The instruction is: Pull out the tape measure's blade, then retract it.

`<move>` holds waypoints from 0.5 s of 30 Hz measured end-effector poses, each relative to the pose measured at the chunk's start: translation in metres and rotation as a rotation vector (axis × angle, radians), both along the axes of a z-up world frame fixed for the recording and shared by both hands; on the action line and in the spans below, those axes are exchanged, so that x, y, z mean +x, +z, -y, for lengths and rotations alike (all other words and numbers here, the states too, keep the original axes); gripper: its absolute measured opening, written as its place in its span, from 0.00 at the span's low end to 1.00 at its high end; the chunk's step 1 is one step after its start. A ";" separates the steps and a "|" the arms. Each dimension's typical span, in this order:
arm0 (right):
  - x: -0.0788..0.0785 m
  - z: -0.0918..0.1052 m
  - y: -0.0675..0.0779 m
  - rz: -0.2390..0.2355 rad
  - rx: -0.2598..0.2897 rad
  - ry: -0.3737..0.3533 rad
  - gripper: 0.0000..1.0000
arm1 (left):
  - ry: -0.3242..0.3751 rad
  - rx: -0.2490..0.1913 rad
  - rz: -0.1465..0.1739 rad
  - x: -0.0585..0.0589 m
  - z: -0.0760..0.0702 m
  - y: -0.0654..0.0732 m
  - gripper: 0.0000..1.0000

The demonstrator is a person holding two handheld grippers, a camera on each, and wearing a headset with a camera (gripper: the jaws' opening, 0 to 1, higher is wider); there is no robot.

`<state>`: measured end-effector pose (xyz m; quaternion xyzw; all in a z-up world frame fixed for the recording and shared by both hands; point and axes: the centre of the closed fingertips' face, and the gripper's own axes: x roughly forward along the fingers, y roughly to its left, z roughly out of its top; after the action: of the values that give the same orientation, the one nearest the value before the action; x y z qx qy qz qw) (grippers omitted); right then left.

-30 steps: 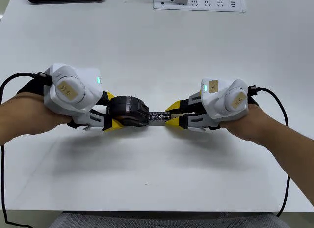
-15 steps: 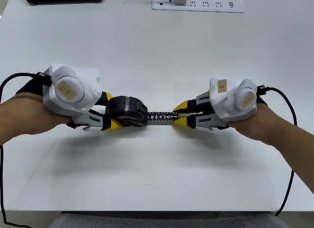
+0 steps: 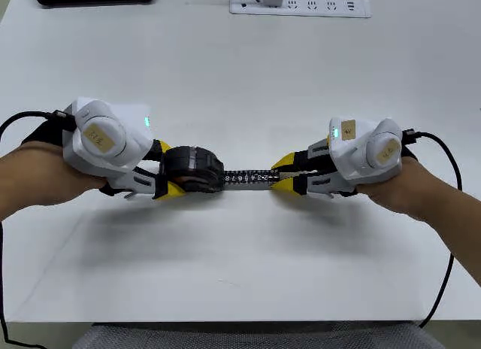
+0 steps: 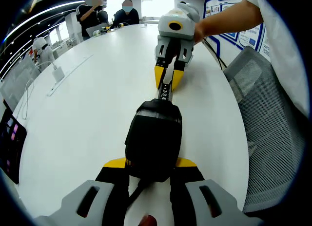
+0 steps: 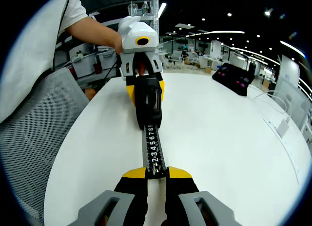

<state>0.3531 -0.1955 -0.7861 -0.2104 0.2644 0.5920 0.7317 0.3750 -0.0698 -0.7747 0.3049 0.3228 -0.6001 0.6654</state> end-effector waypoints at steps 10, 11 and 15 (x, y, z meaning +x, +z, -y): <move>-0.002 0.011 0.001 -0.001 -0.011 -0.010 0.09 | -0.004 0.001 0.002 0.000 0.000 0.000 0.27; -0.002 0.012 0.001 -0.001 -0.013 -0.010 0.09 | -0.004 0.001 0.002 0.000 0.000 0.000 0.27; -0.003 0.016 0.001 -0.001 -0.018 -0.014 0.09 | -0.005 0.002 0.003 0.000 0.000 0.000 0.27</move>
<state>0.3498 -0.2118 -0.7846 -0.2149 0.2715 0.5845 0.7338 0.3748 -0.0697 -0.7747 0.3070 0.3218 -0.6010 0.6641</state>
